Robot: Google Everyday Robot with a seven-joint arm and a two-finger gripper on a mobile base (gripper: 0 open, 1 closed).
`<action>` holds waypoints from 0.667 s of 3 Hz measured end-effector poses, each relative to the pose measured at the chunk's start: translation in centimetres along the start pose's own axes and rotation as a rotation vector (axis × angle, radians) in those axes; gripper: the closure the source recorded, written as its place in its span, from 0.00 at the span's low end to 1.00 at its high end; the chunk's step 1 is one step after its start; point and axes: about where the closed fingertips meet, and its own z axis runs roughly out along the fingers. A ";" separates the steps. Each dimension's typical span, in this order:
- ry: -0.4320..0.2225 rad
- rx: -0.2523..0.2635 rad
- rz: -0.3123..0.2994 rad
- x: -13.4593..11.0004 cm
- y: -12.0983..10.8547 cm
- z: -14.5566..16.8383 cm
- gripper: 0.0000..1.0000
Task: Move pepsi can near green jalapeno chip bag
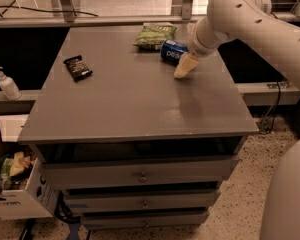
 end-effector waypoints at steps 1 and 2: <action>-0.060 0.031 0.069 1.6 -1.9 -0.6 0.00; -0.085 0.044 0.094 1.5 -2.7 -1.2 0.00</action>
Offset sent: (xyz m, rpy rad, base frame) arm 0.0077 -0.0162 0.0067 0.0668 -0.0179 -0.0218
